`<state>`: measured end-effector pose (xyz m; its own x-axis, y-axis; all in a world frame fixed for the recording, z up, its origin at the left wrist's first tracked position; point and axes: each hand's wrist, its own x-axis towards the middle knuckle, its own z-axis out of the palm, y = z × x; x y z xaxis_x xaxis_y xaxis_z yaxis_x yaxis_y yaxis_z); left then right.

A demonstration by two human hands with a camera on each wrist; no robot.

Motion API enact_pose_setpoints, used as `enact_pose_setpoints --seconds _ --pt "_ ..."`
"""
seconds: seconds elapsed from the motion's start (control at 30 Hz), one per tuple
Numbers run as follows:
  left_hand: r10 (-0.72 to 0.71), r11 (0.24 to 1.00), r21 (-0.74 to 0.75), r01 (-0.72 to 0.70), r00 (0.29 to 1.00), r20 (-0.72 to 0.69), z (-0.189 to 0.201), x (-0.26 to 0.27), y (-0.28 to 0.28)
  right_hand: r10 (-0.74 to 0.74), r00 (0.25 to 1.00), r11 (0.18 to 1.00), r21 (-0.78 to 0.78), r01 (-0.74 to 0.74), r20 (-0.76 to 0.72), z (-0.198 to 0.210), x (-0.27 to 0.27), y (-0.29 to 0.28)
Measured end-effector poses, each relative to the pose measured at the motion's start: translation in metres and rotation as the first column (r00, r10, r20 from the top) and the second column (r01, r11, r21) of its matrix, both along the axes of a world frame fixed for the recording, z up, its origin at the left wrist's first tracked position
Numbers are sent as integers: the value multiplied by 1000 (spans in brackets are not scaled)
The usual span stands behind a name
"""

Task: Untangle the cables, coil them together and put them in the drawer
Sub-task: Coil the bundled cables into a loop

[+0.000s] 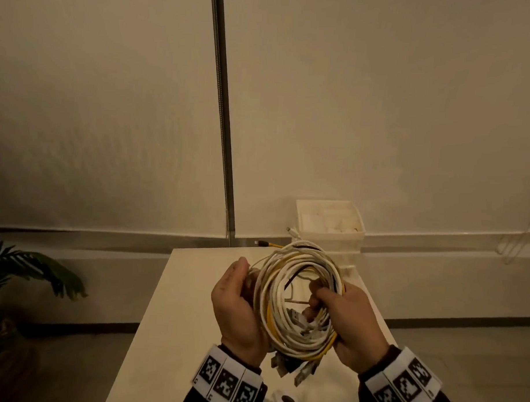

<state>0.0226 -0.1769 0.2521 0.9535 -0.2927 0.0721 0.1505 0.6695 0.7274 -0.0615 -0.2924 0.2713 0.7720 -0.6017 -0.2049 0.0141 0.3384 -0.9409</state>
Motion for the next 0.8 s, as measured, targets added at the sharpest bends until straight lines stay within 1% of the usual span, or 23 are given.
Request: enact_pose_setpoints --seconds 0.1,0.2,0.27,0.37,0.43,0.47,0.53,0.6,0.63,0.7,0.8 --pt "3 999 48 2 994 -109 -4 -4 -1 -1 999 986 166 -5 37 -7 3 2" --pt "5 999 40 3 978 -207 -10 -9 1 -51 996 975 220 34 73 -14 7 4" --pt "3 998 66 11 979 -206 -6 -12 2 -65 994 964 263 41 83 -16 9 8" --pt "11 995 104 8 984 -179 0 -15 4 -60 986 930 367 -1 156 -14 11 10" --pt "-33 993 105 51 987 -159 -2 -14 7 -58 979 913 407 -27 195 -14 15 9" --pt "-66 991 108 83 986 -154 -5 -14 10 -53 976 916 400 -38 213 -14 16 9" --pt "-129 980 138 144 985 -116 -10 -13 17 -23 968 938 339 -65 249 -15 19 8" --pt "-187 963 190 193 981 -50 -13 -14 23 13 965 968 238 -78 262 -12 20 5" --pt "-212 954 212 211 977 -19 -14 -15 26 33 970 985 158 -73 242 -9 20 4" --pt "-299 935 193 298 954 -21 -13 -16 33 64 982 998 -3 -65 176 -4 22 3" --pt "-347 919 185 349 937 -44 -9 -15 41 98 991 983 -165 -82 93 6 26 6"
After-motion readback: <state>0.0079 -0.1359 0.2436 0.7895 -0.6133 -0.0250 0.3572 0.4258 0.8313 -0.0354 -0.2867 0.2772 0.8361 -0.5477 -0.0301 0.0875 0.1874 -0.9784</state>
